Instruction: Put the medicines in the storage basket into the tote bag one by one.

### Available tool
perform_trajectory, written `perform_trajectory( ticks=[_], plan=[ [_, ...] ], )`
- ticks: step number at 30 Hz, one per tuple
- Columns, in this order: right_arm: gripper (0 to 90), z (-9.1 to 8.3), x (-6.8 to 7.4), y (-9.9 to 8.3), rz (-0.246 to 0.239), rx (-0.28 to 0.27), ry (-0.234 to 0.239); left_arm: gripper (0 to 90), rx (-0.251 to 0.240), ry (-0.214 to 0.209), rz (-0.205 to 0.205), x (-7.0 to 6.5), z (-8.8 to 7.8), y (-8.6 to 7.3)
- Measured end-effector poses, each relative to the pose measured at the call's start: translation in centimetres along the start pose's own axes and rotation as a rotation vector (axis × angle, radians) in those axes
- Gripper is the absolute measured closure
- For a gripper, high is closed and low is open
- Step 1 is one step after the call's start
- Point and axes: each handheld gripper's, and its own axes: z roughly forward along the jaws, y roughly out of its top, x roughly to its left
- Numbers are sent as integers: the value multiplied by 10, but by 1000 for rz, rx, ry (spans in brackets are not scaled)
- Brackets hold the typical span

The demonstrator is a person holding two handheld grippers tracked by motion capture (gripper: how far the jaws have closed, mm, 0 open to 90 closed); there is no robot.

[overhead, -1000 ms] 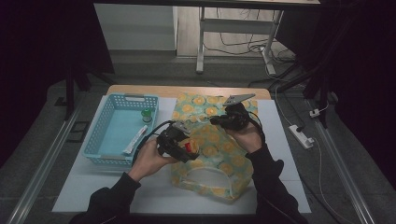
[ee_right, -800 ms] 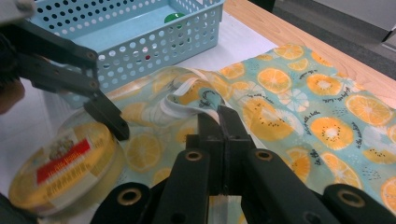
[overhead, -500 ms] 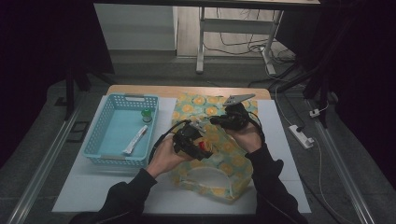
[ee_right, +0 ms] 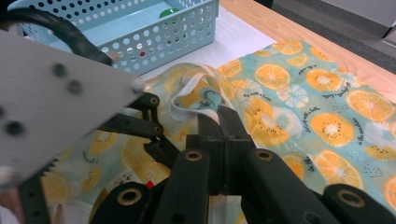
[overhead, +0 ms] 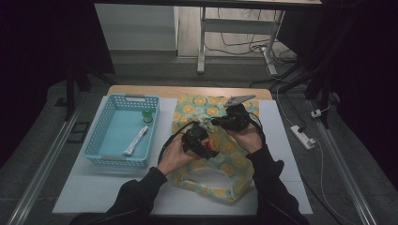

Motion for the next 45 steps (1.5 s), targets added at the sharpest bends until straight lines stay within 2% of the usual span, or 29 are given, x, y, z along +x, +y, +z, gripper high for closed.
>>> perform_trajectory(
  ticks=[7, 19, 30, 35, 40, 45],
  plan=[
    [896, 3, -1, -1, 0, 3, -3, 200, 6, 5, -19, 7, 12, -2],
    [896, 12, -7, -8, 17, 20, -13, 199, 37, 33, -19, 17, 32, -7],
    [896, 18, -13, -13, 33, 33, -23, 199, 61, 101, -13, 21, 44, -7],
    [896, 19, -13, -14, 35, 40, -22, 195, 55, 126, -28, 23, 45, -8],
    [896, 18, -14, -14, 33, 35, -19, 176, 30, 95, -50, 21, 40, -8],
    [896, 17, -14, -14, 31, 34, -20, 151, 26, 83, -52, 20, 34, -7]
  ],
)
